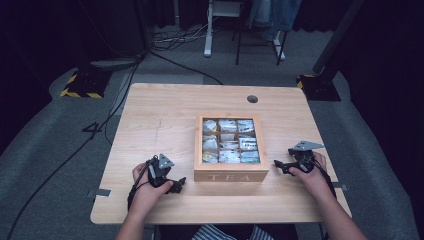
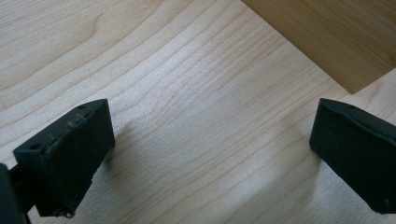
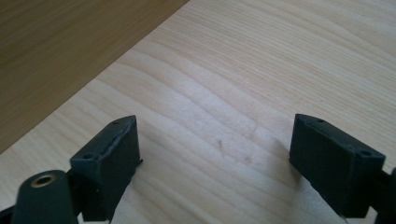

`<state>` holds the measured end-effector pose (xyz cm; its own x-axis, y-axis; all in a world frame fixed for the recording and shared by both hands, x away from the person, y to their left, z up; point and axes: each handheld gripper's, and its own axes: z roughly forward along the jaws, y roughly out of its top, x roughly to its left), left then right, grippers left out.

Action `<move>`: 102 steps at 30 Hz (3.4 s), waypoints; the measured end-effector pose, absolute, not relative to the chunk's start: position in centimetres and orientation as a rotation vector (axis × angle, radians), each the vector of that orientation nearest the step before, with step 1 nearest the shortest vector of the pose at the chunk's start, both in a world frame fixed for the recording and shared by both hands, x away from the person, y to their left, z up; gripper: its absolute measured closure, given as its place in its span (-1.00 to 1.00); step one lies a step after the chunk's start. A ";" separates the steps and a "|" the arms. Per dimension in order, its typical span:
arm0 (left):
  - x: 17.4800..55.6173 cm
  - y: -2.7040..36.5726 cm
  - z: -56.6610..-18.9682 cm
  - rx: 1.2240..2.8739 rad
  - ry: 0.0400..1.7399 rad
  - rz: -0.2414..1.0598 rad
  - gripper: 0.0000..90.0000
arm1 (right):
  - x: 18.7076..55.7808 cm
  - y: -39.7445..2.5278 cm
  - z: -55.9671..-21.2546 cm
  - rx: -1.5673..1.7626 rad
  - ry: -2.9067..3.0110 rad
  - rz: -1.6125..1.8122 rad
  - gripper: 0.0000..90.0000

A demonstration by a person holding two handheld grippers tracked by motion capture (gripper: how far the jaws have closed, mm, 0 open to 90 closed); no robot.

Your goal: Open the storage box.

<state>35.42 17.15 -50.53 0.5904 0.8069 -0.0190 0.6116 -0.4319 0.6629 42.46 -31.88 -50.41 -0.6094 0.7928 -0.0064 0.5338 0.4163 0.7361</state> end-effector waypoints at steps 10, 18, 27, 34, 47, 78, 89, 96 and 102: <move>35.4 17.1 -50.5 2.188 1.125 0.402 -0.99 | 41.5 -32.0 -50.1 1.108 2.328 1.040 0.02; 35.7 17.0 -50.5 2.184 1.127 0.401 -0.99 | 40.7 -32.6 -49.1 1.123 2.403 1.008 0.28; 36.3 17.0 -50.5 2.194 1.102 0.394 -0.99 | 39.1 -32.5 -46.7 1.063 2.407 1.023 0.25; 36.3 17.0 -50.5 2.199 1.098 0.391 -0.99 | 37.9 -31.5 -44.5 1.002 2.466 1.031 0.34; 36.4 17.1 -50.5 2.202 1.097 0.391 -0.99 | 36.7 -29.7 -43.4 0.943 2.590 1.044 0.34; 36.4 17.0 -50.5 2.197 1.103 0.394 -1.00 | 36.0 -27.1 -43.9 0.822 2.619 1.162 0.73; 36.4 16.9 -50.5 2.204 1.097 0.393 -0.99 | 35.7 -27.2 -43.6 0.833 2.614 1.180 0.99; 36.4 16.8 -50.5 2.194 1.106 0.392 -0.99 | 35.5 -27.1 -43.3 0.846 2.564 1.224 1.00; 36.5 16.7 -50.5 2.197 1.100 0.392 -0.99 | 35.2 -27.2 -42.6 0.835 2.474 1.314 1.00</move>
